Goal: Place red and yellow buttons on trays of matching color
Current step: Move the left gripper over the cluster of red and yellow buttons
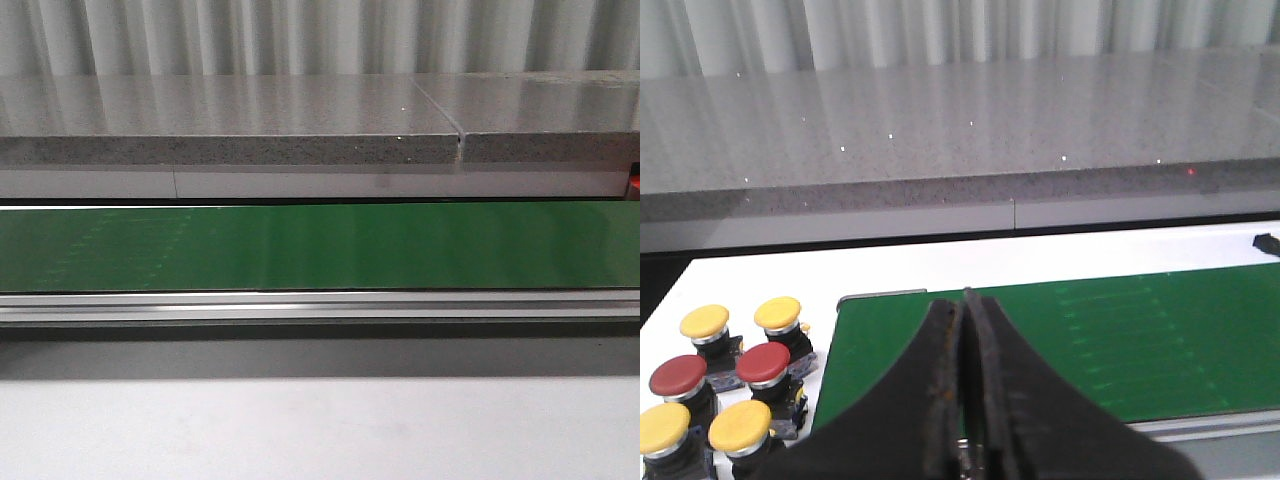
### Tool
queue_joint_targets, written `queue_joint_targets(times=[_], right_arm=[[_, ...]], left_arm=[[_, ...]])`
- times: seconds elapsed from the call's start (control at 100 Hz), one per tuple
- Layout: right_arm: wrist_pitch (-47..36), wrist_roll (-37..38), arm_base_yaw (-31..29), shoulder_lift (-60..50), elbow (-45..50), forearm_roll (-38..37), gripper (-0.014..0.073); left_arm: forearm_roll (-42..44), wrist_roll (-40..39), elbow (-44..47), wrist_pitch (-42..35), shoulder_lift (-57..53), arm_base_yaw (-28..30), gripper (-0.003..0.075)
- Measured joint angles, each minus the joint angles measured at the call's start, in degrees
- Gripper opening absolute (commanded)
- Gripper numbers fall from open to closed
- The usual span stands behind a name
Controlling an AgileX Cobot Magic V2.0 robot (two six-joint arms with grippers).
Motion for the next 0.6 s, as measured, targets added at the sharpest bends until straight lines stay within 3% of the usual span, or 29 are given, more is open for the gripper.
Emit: queue_joint_targets(times=[0.1,0.27,0.34,0.6], right_arm=[[0.0,0.0,0.0,0.0,0.0,0.0,-0.0066],[0.0,0.0,0.0,0.0,0.0,0.0,-0.0066],[0.0,0.0,0.0,0.0,0.0,0.0,-0.0066],[0.0,0.0,0.0,0.0,0.0,0.0,-0.0066]], left_arm=[[0.0,0.0,-2.3,1.5,4.7,0.0,0.0084],[0.1,0.0,-5.7,3.6,12.6,0.0,0.0413],[0.2,0.0,-6.9,3.9,15.4,0.0,0.0507],[0.2,0.0,-10.1,4.4,22.7,0.0,0.0526]])
